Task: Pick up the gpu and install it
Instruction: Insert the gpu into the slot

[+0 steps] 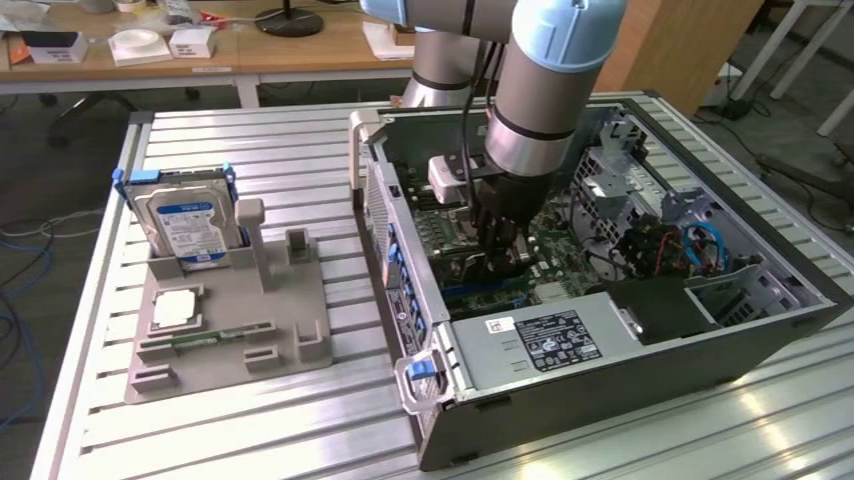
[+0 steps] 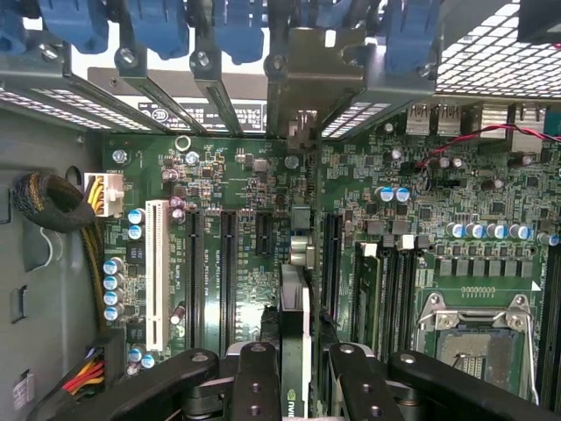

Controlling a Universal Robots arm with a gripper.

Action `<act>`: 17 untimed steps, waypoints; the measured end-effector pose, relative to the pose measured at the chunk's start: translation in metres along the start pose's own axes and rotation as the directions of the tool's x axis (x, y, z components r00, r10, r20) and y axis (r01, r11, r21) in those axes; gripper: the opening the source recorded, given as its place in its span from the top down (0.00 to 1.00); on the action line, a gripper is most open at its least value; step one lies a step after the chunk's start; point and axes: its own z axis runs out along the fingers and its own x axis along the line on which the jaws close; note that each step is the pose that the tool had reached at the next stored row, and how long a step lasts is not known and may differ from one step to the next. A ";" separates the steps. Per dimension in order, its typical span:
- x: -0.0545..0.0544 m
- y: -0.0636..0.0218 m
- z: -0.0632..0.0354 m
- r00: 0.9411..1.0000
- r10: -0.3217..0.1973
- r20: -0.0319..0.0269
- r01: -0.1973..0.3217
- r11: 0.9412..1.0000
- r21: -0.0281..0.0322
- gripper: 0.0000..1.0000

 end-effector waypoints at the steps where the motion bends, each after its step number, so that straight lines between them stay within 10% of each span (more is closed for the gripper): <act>1: 0.000 0.0000 0.0010 1.000 0.000 0.000 0.000 1.000 0.000 0.73; 17: 0.000 0.0000 -0.0004 1.000 0.000 0.000 0.000 1.000 0.000 0.73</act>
